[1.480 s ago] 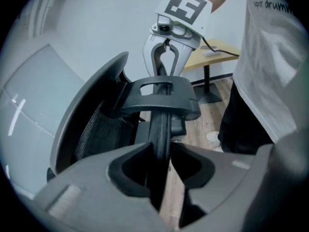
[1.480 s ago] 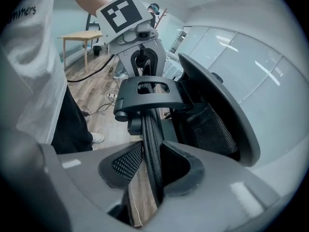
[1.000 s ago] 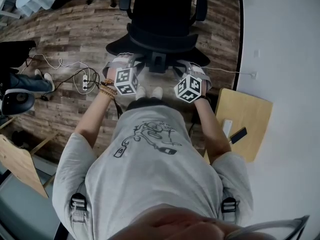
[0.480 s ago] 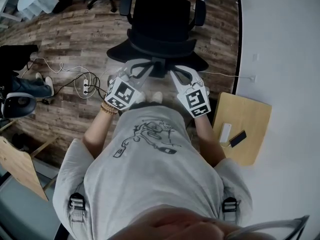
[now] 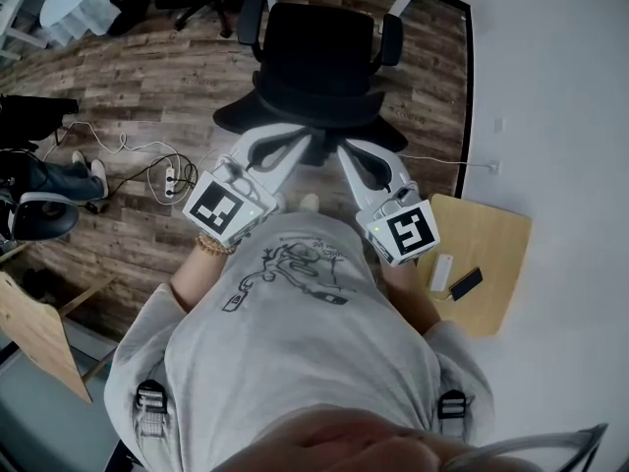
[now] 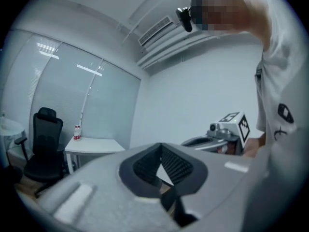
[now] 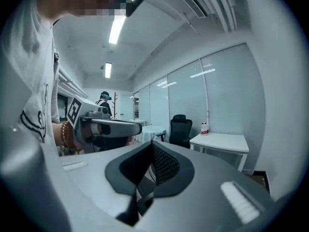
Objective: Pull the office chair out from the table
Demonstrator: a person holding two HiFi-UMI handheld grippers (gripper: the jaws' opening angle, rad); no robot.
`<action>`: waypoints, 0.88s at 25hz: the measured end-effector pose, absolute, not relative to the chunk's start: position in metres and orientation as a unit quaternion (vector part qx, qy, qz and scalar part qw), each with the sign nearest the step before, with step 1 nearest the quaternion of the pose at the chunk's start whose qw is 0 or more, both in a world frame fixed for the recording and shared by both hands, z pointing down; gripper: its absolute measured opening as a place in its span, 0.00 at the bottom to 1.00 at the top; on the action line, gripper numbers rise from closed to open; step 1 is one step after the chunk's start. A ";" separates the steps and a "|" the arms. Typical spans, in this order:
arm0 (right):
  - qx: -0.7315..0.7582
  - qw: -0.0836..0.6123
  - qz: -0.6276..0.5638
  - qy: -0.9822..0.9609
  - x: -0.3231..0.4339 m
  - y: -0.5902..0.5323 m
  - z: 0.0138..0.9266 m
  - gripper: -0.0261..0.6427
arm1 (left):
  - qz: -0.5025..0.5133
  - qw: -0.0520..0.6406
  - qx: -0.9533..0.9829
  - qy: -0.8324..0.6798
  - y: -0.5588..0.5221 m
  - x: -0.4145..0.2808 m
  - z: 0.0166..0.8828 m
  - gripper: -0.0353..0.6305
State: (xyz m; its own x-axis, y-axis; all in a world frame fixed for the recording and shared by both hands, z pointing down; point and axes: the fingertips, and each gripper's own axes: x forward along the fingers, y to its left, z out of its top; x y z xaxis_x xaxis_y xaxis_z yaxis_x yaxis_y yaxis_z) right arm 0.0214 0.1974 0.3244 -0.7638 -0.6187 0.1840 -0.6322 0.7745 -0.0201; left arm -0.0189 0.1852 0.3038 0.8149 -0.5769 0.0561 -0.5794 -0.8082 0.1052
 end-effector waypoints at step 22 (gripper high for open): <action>0.307 0.046 0.023 -0.950 -0.004 0.199 0.267 0.05 | -0.003 0.046 0.954 -0.295 0.185 -0.026 0.266 0.06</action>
State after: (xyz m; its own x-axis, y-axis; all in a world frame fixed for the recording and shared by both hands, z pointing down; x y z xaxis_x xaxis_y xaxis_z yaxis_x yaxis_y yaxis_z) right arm -0.0041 0.1993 0.2669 -0.8070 -0.5817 0.1018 -0.5859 0.8102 -0.0155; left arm -0.0263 0.1851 0.2661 0.8256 -0.5640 0.0206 -0.5633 -0.8214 0.0897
